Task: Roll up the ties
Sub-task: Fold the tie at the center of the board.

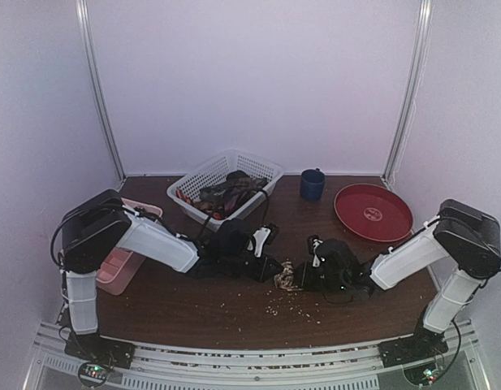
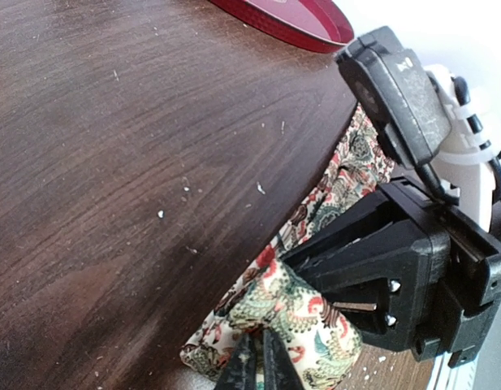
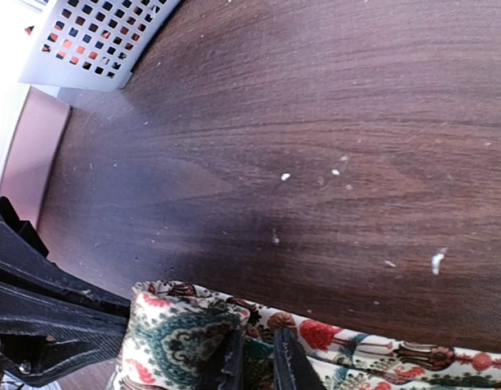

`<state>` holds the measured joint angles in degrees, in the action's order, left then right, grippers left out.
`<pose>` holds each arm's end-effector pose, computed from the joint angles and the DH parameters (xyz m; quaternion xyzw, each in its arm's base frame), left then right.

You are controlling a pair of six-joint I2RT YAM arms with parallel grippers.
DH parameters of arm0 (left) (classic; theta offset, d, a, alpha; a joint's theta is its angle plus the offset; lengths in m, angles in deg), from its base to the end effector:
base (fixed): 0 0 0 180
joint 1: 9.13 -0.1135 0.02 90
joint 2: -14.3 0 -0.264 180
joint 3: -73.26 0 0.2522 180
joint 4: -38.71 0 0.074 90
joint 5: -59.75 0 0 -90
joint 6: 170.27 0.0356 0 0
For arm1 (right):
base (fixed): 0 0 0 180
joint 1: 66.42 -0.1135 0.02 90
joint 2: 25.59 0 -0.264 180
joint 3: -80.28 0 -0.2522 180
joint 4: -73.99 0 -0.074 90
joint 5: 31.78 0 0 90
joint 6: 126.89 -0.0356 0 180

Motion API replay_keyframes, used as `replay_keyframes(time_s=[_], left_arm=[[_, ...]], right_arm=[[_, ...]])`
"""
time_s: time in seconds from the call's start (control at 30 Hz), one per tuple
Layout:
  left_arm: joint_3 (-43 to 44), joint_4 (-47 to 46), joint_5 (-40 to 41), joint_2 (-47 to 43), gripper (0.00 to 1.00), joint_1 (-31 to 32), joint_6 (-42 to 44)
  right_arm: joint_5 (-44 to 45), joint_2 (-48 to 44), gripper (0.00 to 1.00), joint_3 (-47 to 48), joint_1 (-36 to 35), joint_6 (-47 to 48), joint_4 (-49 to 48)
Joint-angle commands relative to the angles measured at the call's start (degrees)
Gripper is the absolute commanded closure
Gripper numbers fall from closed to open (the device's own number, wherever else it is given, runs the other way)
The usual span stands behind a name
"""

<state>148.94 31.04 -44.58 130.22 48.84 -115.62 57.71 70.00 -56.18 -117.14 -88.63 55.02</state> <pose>0.2149 -0.3602 0.1296 0.2294 0.8415 -0.4218 0.2476 0.1850 0.2267 0.1176 0.0057 0.8791 0.3740 0.2954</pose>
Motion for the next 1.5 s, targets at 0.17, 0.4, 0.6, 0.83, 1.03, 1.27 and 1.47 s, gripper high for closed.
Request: replay_keyframes(time_s=[0.17, 0.4, 0.6, 0.83, 1.03, 1.27, 1.47], left_arm=[[0.3, -0.4, -0.4, -0.4, 0.90, 0.5, 0.5], [1.1, 0.2, -0.8, -0.2, 0.89, 0.5, 0.6], [2.4, 0.6, -0.9, 0.5, 0.89, 0.9, 0.6], [4.5, 1.1, -0.4, 1.9, 0.89, 1.7, 0.4], [5.4, 0.8, 0.1, 2.8, 0.89, 2.2, -1.0], [5.0, 0.8, 1.3, 1.2, 0.88, 2.3, -1.3], [-0.3, 0.4, 2.7, -4.4, 0.74, 2.3, 3.3]], right_arm=[[4.8, -3.4, 0.81, -1.0, 0.0, 1.8, 5.4], [7.8, -7.6, 0.77, -2.8, 0.5, 0.8, 6.7], [8.0, -14.6, 0.66, -4.9, 0.7, -0.1, 6.6], [2.6, -15.4, 0.52, -2.8, 0.7, -0.9, 5.9], [1.5, -12.2, 0.54, -1.4, 0.7, -1.3, 8.1], [1.5, -8.5, 0.71, -1.8, 1.0, 0.6, 7.5], [-3.8, -5.4, 0.74, -2.2, 1.3, -0.2, 3.3]])
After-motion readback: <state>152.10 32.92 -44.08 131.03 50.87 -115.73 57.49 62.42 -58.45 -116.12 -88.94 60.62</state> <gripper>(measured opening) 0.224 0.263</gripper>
